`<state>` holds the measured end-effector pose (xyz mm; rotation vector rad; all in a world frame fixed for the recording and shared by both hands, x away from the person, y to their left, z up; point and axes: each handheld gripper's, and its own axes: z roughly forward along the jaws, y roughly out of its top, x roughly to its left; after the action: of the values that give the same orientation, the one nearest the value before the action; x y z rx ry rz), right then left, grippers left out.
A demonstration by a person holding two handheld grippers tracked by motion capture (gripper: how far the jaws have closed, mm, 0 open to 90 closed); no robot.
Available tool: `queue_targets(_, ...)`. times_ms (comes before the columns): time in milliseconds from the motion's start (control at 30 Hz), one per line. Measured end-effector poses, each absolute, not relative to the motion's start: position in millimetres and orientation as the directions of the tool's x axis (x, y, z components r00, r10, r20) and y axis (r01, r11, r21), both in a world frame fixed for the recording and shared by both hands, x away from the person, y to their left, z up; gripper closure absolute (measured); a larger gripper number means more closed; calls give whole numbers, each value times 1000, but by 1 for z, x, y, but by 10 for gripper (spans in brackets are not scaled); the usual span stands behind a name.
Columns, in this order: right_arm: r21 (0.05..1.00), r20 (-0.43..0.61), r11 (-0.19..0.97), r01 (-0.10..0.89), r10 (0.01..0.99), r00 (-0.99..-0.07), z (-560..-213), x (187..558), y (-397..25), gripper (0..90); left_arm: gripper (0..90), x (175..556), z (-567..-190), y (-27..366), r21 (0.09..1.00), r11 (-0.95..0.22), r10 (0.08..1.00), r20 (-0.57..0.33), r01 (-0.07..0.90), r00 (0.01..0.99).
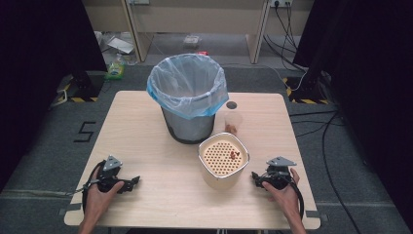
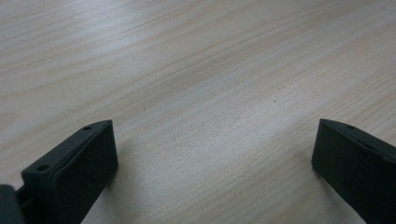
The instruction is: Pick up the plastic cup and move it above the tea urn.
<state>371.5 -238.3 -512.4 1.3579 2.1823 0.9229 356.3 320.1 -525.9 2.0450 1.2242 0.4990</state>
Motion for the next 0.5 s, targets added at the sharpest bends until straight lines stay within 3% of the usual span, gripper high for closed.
queue_targets(67, 718, 5, 305, 625, 896, -443, -512, 372, -239, 177, 0, 356, -526, 320, 727, -316, 876, -23, 610, 481)
queue_targets(500, 762, -15, 291, 579, 901, -433, -480, 386, -242, 176, 0, 356, -526, 320, 727, -316, 876, -23, 610, 481)
